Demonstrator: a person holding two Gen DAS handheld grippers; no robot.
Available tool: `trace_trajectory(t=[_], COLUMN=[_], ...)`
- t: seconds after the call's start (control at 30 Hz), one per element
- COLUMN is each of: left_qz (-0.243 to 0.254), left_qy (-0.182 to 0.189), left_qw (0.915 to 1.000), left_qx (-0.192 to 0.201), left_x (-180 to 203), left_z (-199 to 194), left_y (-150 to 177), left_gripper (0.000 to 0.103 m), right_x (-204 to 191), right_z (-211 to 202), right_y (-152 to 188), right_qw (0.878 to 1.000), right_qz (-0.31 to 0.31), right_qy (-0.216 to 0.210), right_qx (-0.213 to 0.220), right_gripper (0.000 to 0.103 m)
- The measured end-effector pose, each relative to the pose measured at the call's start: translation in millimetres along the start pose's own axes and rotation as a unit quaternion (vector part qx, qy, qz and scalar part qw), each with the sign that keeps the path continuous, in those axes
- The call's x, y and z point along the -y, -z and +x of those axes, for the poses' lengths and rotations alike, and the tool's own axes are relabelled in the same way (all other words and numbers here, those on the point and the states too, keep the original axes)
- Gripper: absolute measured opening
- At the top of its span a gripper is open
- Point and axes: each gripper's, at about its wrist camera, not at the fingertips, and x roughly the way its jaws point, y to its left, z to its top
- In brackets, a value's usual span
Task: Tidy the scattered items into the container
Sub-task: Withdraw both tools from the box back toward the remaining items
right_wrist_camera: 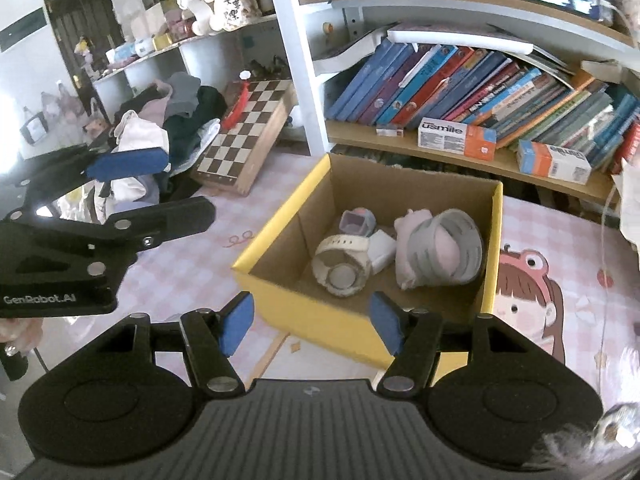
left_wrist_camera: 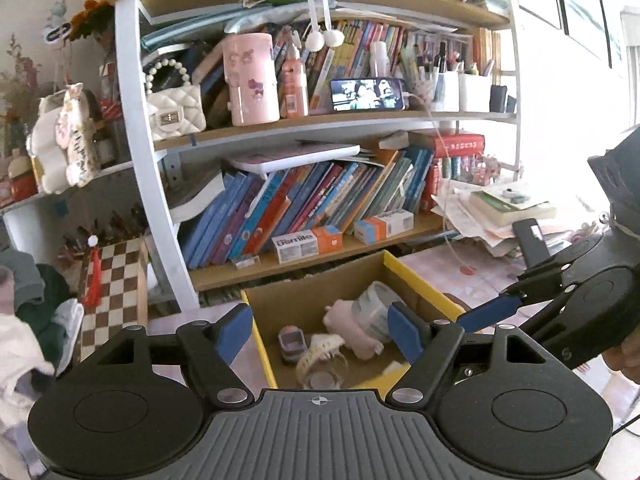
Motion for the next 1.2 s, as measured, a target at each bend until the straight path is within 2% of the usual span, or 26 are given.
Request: trace_trajectory(t=[0.27, 0.47, 0.7, 1.03, 1.2], left_qz=[-0.018, -0.031, -0.050, -0.060, -0.067], left_qy=[0.001, -0.016, -0.025, -0.037, -0.045], left_qw=[0.9998, 0.9994, 0.9982, 0.9963, 0.9950], left_qx=[-0.001, -0.005, -0.023, -0.050, -0.059], left_x=[1.3, 6.3, 15.8, 28.5, 37.0], left_z=[-40.6, -55.6, -61.6, -63.5, -63.7], left_y=[35.3, 63.9, 96.3, 131.1, 146.6], left_gripper=[0.077, 0.077, 0.077, 0.077, 0.077], right_x=[-15.7, -20.6, -30.1, -42.6, -48.4], right_z=[-31.3, -51.2, -58.1, -43.3, -35.7], right_y=[48.1, 86.3, 126.0, 170.7, 190.1], right_qw=[0.998, 0.990, 0.978, 0.973, 0.972], right_qz=[0.049, 0.064, 0.042, 0.037, 0.043], right_qy=[0.040, 0.113, 0.185, 0.214, 0.221], right_qx=[0.019, 0.055, 0.085, 0.072, 0.059], right_gripper=[0.063, 0.063, 0.063, 0.065, 0.069])
